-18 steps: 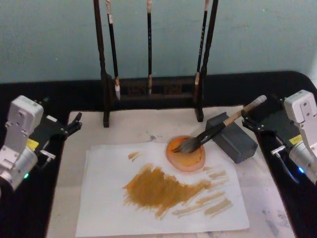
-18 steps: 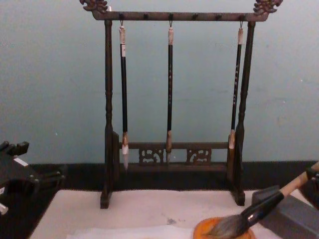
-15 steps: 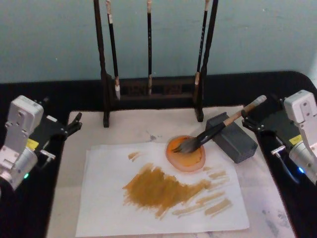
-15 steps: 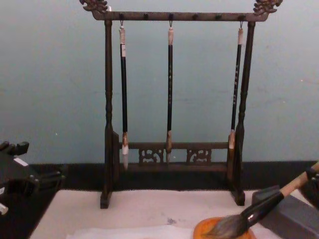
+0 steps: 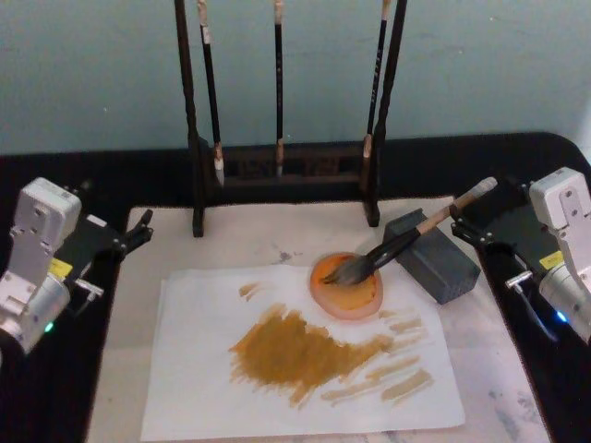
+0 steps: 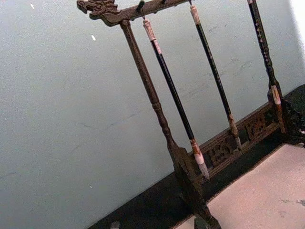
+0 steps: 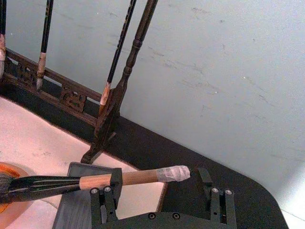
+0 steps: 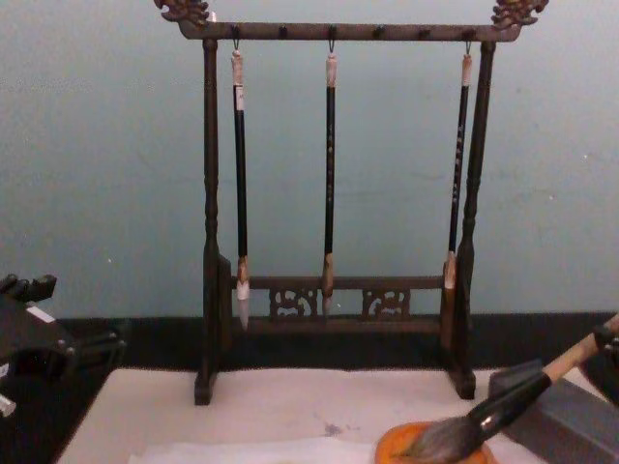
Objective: Pick up the brush from the inkstone, write on the paper, then place the brush back to its original position.
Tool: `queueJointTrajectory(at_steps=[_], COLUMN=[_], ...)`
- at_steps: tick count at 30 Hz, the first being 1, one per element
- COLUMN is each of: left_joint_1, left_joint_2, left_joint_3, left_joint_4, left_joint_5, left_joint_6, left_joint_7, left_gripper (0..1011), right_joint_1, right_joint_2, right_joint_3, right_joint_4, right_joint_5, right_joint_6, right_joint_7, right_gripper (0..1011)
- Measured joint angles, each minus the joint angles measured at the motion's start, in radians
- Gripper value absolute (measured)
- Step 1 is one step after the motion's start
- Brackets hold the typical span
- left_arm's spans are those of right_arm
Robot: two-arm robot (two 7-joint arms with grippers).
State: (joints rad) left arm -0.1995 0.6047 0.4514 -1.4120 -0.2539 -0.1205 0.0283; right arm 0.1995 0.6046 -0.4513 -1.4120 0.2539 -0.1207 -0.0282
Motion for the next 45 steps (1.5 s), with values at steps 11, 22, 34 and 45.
queueJointTrajectory(at_steps=[11,22,34,45], left_joint_1=[0.0,0.0,0.0,0.0], left_joint_2=[0.0,0.0,0.0,0.0], left_joint_3=[0.0,0.0,0.0,0.0], left_joint_4=[0.0,0.0,0.0,0.0], left_joint_5=[0.0,0.0,0.0,0.0], left_joint_6=[0.0,0.0,0.0,0.0], left_joint_7=[0.0,0.0,0.0,0.0], left_gripper=[1010,1010,1010,1010], right_joint_1=[0.0,0.0,0.0,0.0], right_joint_2=[0.0,0.0,0.0,0.0], right_joint_3=[0.0,0.0,0.0,0.0], right_joint_4=[0.0,0.0,0.0,0.0], right_joint_5=[0.0,0.0,0.0,0.0], right_joint_6=[0.0,0.0,0.0,0.0], right_joint_7=[0.0,0.0,0.0,0.0], right_gripper=[1000,1000,1000,1000])
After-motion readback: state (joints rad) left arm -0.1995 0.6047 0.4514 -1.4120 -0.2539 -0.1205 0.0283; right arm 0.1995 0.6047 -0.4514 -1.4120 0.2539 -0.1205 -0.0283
